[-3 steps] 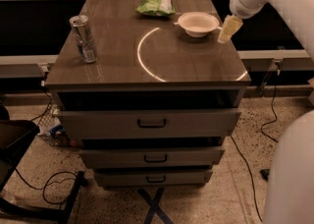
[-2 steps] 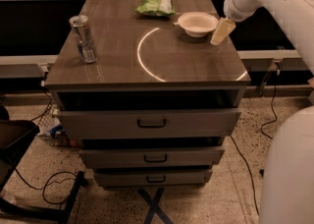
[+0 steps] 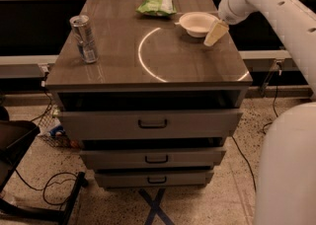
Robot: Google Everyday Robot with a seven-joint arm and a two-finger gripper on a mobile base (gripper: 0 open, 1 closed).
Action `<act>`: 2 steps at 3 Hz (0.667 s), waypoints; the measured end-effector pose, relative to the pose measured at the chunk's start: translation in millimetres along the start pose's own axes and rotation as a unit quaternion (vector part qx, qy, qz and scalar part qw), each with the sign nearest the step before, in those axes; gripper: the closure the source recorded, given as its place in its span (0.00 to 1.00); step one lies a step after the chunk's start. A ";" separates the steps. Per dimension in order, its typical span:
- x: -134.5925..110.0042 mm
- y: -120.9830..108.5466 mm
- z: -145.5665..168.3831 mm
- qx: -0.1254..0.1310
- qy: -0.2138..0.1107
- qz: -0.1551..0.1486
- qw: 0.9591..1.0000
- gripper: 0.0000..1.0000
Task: Move paper bowl near redbull can
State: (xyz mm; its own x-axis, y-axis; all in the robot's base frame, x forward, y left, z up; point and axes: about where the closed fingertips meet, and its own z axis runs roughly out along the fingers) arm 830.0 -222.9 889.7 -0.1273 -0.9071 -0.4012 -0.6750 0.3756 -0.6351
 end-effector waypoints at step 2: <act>-0.2 4.3 5.5 -0.005 0.001 -0.001 1.000 0.49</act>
Offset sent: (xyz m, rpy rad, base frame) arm 0.0003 0.0010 -0.0025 -0.0013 0.0037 0.0014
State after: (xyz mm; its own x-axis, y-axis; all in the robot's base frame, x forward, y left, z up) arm 831.1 -220.1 883.4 -0.1272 -0.9081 -0.3989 -0.6819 0.3722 -0.6297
